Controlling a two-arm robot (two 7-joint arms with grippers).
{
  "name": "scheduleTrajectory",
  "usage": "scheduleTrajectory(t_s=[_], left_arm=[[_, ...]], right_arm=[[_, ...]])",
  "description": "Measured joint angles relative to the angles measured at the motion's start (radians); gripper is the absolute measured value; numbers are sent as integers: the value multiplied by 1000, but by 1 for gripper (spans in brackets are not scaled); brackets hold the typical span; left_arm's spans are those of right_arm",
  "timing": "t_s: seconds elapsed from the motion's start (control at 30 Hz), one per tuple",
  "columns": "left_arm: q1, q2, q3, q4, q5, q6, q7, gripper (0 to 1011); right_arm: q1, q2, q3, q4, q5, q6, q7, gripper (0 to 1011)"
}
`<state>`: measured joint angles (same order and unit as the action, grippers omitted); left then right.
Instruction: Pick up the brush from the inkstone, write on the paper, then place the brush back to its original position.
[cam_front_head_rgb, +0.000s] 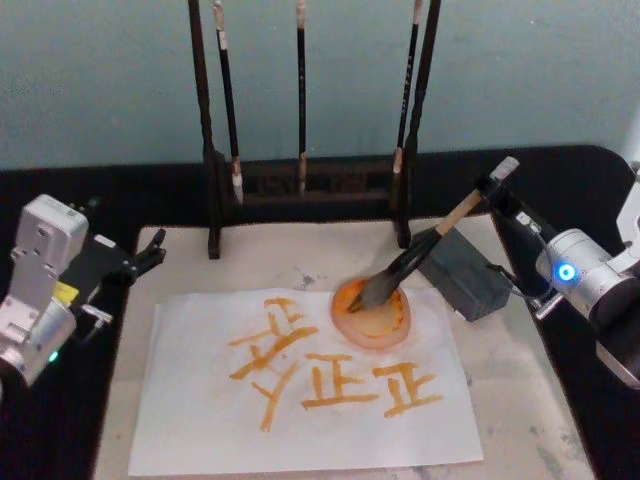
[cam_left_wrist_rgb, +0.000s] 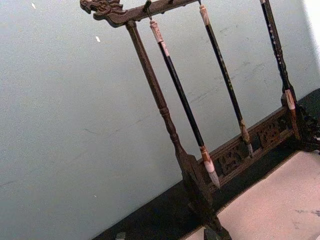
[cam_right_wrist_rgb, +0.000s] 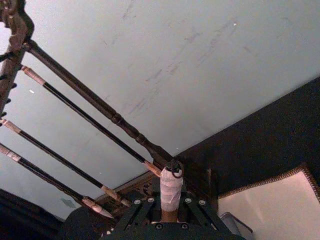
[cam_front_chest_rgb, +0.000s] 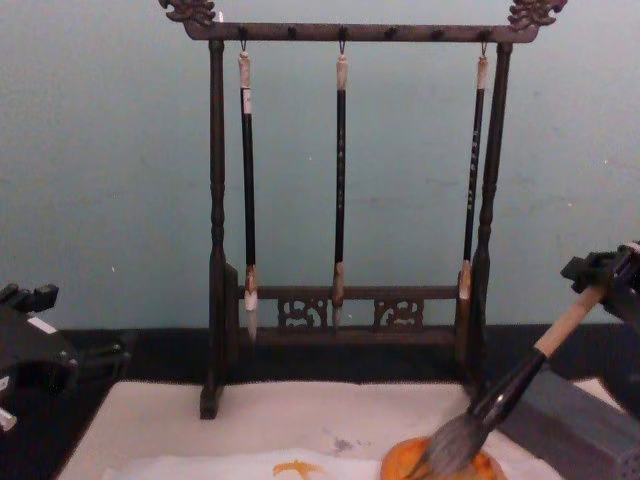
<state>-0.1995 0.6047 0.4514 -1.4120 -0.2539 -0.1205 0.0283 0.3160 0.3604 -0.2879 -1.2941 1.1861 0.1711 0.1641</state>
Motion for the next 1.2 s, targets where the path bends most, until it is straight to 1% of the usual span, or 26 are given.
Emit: scheduleTrajectory(t_s=[0.5, 0.67, 1.03, 1.17, 1.2], left_arm=[[0, 0, 0, 0, 0, 0, 0, 1010], [0, 0, 0, 0, 0, 0, 0, 1010], [0, 0, 0, 0, 0, 0, 0, 1010], [0, 0, 0, 0, 0, 0, 0, 1010], [0, 0, 0, 0, 0, 0, 0, 1010]], right_arm=[[15, 8, -26, 24, 40, -14, -16, 169], [20, 10, -35, 28, 42, -19, -27, 168], [20, 10, -33, 28, 42, -19, -25, 168], [19, 9, -32, 28, 42, -18, -24, 238], [19, 9, -32, 28, 42, -18, -23, 289]])
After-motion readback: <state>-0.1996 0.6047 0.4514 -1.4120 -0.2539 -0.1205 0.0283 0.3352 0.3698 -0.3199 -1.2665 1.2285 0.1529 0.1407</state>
